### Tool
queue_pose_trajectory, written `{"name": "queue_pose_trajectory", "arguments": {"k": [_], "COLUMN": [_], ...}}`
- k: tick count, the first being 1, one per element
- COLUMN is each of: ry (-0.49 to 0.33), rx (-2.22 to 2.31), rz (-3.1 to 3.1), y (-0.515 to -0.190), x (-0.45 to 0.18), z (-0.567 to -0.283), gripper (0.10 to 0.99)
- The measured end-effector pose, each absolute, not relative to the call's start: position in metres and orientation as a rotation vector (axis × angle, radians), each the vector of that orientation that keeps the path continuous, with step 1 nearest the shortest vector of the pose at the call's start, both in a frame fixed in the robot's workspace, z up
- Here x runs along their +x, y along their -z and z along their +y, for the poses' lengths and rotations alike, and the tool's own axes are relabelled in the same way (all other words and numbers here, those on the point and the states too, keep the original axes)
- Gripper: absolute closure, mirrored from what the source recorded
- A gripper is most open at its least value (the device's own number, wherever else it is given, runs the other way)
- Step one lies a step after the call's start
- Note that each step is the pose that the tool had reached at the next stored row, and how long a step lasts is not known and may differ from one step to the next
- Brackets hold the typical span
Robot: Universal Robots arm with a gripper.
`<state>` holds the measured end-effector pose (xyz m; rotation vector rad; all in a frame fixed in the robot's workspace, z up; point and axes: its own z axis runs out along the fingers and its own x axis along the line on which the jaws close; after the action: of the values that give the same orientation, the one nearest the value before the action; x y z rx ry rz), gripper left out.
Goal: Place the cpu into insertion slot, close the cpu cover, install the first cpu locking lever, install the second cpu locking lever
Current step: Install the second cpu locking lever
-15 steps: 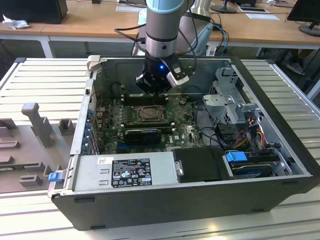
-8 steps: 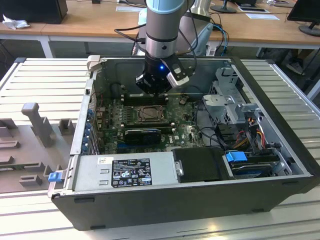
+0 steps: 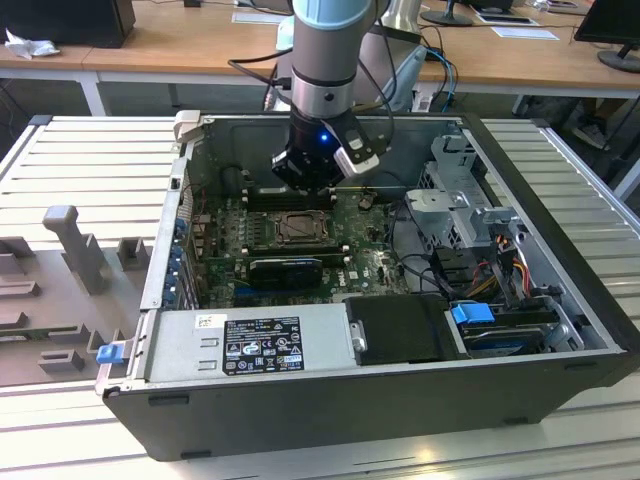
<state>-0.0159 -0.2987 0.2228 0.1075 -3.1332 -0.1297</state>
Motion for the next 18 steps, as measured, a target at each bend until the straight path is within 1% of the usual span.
{"name": "queue_pose_trajectory", "arguments": {"k": [18], "ry": [0.13], "rx": [0.108], "rz": [-3.133], "y": [-0.2252], "x": [-0.0159], "z": [-0.3039], "gripper": [0.98]}}
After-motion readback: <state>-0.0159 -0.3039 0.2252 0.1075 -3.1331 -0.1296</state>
